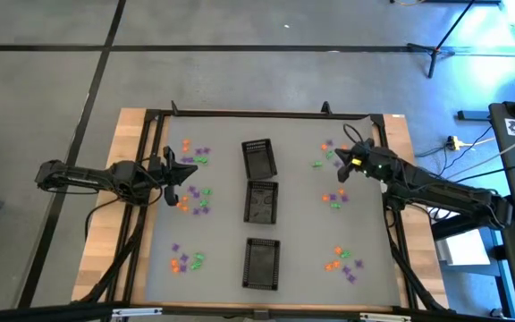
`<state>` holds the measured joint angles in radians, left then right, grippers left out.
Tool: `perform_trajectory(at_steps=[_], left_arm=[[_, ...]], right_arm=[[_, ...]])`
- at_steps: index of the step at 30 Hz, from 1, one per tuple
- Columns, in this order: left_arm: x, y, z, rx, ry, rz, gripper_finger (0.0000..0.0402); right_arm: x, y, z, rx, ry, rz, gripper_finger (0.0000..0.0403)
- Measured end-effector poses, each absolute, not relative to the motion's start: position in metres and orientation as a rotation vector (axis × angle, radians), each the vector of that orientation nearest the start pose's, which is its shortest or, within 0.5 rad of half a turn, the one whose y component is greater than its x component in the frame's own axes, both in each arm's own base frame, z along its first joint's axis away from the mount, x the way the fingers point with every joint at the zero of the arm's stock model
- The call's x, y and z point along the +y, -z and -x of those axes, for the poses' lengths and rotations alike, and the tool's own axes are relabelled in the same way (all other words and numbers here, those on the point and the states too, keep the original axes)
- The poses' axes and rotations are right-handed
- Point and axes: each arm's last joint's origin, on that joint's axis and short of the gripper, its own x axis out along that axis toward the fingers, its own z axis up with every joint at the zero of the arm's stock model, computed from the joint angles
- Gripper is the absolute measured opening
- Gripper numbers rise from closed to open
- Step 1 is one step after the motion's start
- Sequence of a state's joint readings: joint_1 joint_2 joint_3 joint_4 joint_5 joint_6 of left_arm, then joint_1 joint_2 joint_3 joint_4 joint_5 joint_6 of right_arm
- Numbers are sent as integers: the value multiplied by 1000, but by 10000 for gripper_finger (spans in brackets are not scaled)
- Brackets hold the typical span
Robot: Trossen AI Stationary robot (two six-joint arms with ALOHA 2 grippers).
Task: Sort Halloween decoration
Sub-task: Put the green skeleton toy into the top black bin
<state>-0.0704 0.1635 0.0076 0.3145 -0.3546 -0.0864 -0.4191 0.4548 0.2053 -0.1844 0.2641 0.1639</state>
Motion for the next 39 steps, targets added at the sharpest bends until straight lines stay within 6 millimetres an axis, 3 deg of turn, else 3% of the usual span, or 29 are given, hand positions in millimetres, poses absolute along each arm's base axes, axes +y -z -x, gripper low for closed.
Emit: perform_trajectory(at_steps=[6, 16, 19, 26, 30, 34, 39], left_arm=[[3, -183, -105, -168, -276, 119, 7], [3, -183, -105, -168, -277, 119, 7], [3, -183, -105, -168, -277, 119, 7], [3, -183, -105, -168, -277, 119, 7], [3, -183, -105, -168, -277, 119, 7], [3, -183, -105, -168, -277, 119, 7], [3, -183, -105, -168, -277, 119, 7]], right_arm=[[-59, -189, -111, 426, 765, -227, 7], [-67, -184, -120, 465, 886, -183, 13], [-67, -186, -123, 443, 865, -187, 41], [-70, -183, -137, 442, 719, -178, 155], [-73, -176, -148, 484, 645, -145, 188], [-76, -164, -156, 570, 617, -99, 191], [-81, -160, -171, 640, 557, -135, 164]])
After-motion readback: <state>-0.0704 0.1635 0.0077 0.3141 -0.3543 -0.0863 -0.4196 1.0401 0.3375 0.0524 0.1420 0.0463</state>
